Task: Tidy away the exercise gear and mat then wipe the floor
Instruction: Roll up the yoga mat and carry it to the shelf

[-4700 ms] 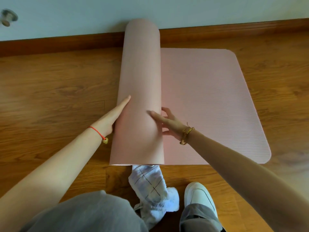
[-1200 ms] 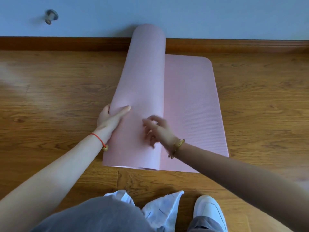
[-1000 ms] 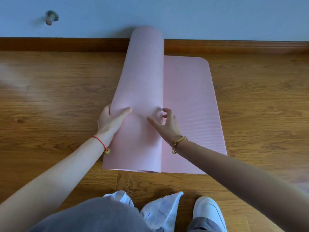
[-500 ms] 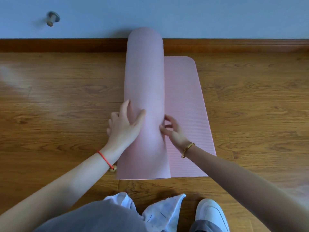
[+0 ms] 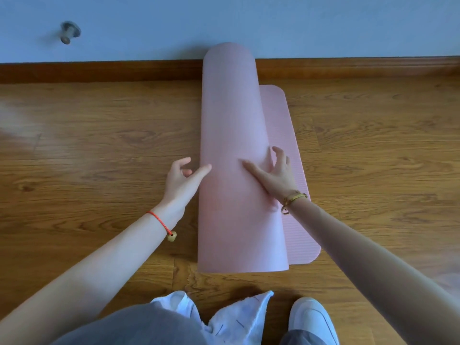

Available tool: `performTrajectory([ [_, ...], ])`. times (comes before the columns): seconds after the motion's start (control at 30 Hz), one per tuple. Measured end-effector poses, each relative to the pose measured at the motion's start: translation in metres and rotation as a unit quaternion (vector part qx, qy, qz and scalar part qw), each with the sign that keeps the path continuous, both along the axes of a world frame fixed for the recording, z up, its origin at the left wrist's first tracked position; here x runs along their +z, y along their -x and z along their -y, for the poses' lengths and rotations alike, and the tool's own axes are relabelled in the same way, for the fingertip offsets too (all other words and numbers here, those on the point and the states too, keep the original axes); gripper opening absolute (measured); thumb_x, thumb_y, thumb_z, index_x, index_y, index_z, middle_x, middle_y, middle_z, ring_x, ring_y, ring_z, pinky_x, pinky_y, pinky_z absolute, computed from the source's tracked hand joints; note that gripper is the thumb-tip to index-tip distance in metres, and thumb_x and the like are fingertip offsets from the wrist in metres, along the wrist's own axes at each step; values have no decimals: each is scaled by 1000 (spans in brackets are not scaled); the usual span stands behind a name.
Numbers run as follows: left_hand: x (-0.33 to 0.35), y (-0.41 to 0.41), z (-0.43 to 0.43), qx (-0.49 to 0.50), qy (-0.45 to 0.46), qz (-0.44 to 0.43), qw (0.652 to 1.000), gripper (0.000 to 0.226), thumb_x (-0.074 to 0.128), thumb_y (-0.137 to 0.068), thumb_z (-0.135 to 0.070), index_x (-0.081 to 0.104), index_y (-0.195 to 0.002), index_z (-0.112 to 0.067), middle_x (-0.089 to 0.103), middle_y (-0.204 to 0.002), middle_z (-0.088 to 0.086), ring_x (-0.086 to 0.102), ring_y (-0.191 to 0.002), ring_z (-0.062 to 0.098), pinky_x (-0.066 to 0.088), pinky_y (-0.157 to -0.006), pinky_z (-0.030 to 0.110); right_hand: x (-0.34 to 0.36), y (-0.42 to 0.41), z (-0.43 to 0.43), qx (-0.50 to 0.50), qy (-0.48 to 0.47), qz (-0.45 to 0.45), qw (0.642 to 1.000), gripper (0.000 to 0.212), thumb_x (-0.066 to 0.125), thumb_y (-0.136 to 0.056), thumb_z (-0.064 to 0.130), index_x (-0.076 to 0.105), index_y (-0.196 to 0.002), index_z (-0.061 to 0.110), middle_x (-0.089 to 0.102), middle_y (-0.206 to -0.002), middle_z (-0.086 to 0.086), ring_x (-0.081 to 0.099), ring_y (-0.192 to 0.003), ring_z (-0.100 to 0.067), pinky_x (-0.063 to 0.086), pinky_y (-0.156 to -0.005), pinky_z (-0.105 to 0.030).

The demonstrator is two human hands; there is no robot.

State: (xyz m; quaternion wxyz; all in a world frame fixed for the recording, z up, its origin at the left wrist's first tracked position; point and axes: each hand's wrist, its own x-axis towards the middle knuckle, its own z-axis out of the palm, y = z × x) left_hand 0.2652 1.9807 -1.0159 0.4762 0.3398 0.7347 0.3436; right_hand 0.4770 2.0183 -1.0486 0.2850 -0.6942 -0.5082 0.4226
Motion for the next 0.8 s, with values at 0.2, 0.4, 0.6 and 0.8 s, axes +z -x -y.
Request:
performTrajectory([
  [0.2, -14, -1, -8, -55, 136, 68, 987, 69, 62, -89, -58, 42, -148, -28, 41, -154, 1, 45, -135, 25, 43, -108, 44, -6, -64, 4, -8, -19, 3, 1000, 102, 65, -63, 69, 32, -148, 23, 32, -151, -3, 29, -143, -19, 24, -119, -41],
  [0.4, -13, -39, -17, -144, 171, 141, 964, 59, 59, -86, -67, 52, -137, -39, 50, -139, -12, 57, -114, 14, 45, -103, 41, -15, -101, -6, -48, 27, -52, 997, 84, 61, -74, 43, 33, -149, 18, 34, -151, -1, 34, -137, -17, 31, -107, -33],
  [0.6, -10, -72, -16, -159, 185, 168, 955, 34, 50, -94, -62, 46, -121, -43, 51, -96, -24, 45, -82, -7, 30, -94, 29, -30, -99, -4, -107, 162, -60, 979, 81, 40, -65, 66, 51, -129, 16, 48, -118, 2, 50, -111, -24, 41, -99, -44],
  [0.8, -15, -84, -17, -138, 169, 198, 956, 47, 58, -90, -59, 50, -129, -33, 58, -102, -22, 54, -89, -4, 43, -71, 18, -30, -98, -13, -121, 196, -202, 952, 65, 49, -75, 75, 70, -102, 20, 69, -96, 0, 66, -82, -12, 51, -79, -29],
])
